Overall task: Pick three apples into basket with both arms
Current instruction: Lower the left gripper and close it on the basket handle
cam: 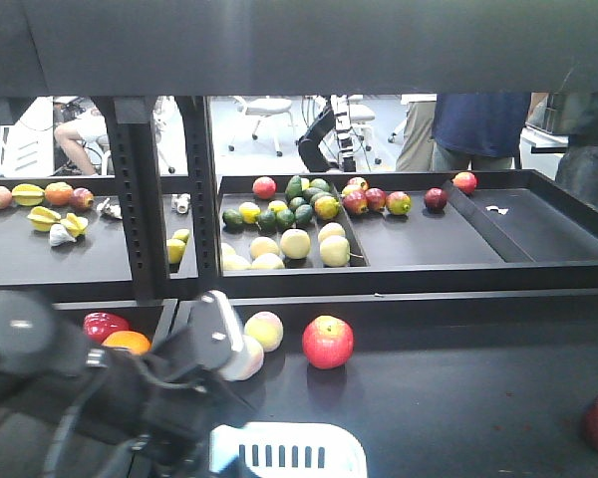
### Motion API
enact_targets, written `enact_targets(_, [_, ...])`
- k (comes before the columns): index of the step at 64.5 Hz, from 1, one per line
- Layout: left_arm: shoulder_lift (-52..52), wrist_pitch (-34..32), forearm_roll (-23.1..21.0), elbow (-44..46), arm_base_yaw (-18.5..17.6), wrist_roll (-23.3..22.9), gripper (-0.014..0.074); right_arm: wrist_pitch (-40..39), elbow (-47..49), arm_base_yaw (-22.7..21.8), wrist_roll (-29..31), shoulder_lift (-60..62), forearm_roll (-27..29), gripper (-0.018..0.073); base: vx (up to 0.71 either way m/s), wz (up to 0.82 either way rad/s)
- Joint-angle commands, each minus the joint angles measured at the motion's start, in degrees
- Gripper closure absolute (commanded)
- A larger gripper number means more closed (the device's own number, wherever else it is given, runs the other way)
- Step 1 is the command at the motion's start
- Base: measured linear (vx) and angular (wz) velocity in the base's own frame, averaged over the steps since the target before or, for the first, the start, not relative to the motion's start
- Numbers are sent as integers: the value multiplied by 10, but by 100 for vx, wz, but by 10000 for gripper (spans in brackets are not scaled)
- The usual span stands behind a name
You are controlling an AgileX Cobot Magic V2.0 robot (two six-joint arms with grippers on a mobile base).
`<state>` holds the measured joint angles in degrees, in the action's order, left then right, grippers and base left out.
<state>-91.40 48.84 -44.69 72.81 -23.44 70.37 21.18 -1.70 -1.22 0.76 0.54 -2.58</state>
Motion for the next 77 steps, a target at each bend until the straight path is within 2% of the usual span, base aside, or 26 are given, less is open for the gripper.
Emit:
enact_targets(1, [-8, -7, -22, 32, -8, -5, -8, -41, 1, -2, 0, 1, -2, 561, 0, 0])
enact_targets(9, [-35, -4, -15, 46, -8, -5, -8, -41, 1, -2, 0, 1, -2, 561, 0, 0])
enact_targets(21, [-80, 10, 25, 65, -8, -16, -8, -41, 1, -2, 0, 1, -2, 561, 0, 0])
enact_targets(33, [-111, 11, 25, 66, -8, -16, 28, -41, 1, -2, 0, 1, -2, 561, 0, 0])
enact_targets(39, [-112, 5, 25, 64, -8, -16, 92, -41, 1, -2, 0, 1, -2, 561, 0, 0])
enact_targets(45, [-110, 3, 25, 64, -8, -16, 195, -42, 1, -2, 0, 1, -2, 561, 0, 1])
enact_targets(60, [-108, 19, 20, 64, -8, -16, 606, -41, 1, -2, 0, 1, -2, 561, 0, 0])
enact_targets(77, [-72, 21, -14, 76, -8, -15, 605, -41, 1, -2, 0, 1, -2, 561, 0, 0])
